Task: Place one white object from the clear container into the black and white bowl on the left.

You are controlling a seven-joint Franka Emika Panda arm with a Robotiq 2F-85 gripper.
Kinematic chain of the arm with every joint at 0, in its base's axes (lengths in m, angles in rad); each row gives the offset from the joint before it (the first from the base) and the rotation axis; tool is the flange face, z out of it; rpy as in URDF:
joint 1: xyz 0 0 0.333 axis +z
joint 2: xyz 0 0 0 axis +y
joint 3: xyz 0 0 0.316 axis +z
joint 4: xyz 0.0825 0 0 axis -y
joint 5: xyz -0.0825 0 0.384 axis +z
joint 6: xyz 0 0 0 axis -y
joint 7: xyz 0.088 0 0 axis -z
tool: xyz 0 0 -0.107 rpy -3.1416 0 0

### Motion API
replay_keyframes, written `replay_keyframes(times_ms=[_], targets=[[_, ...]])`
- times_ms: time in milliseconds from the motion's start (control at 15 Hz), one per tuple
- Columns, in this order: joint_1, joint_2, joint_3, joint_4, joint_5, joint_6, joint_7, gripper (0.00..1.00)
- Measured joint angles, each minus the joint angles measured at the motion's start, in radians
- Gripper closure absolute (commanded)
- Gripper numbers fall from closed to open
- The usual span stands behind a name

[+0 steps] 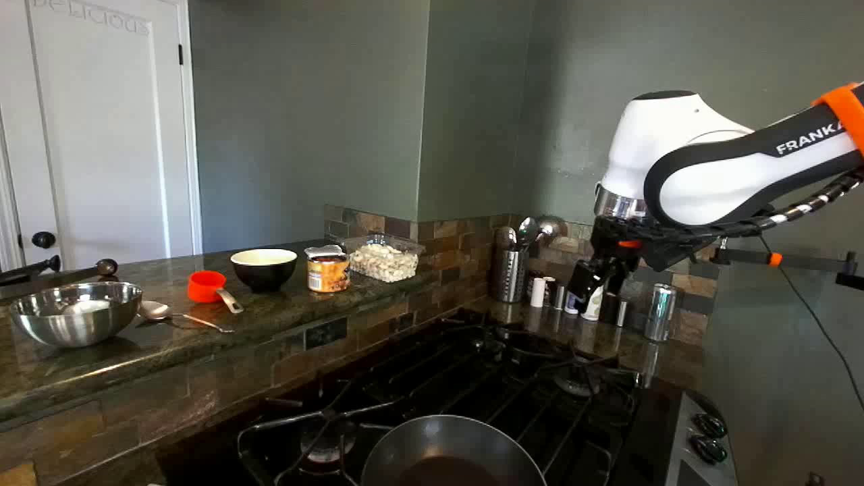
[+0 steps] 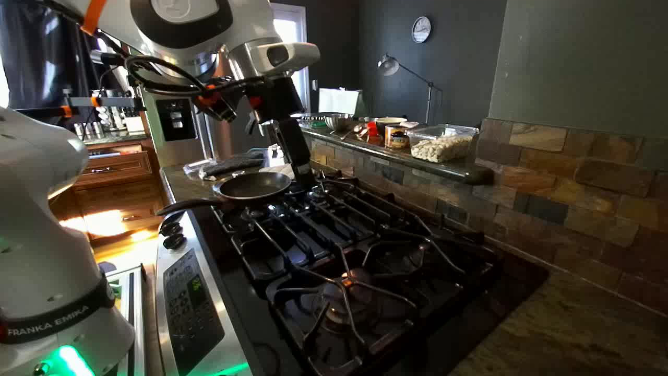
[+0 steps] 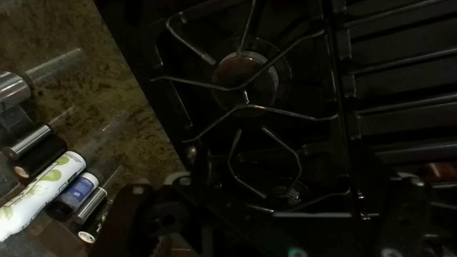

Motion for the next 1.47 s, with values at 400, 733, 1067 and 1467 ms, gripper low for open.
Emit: replay_keyframes(times_ms=[400, 733, 1067, 1467], targets=[[0.0, 0.009, 0.0, -0.021, 0.0, 0.0, 0.0, 0.0], [-0.001, 0.021, 0.0, 0.04, 0.002, 0.021, 0.046, 0.0], [0.04, 0.093, 0.007, 0.165, 0.018, 0.192, 0.057, 0.0], [0.214, 0.291, -0.038, 0.332, 0.204, 0.291, -0.128, 0.0]])
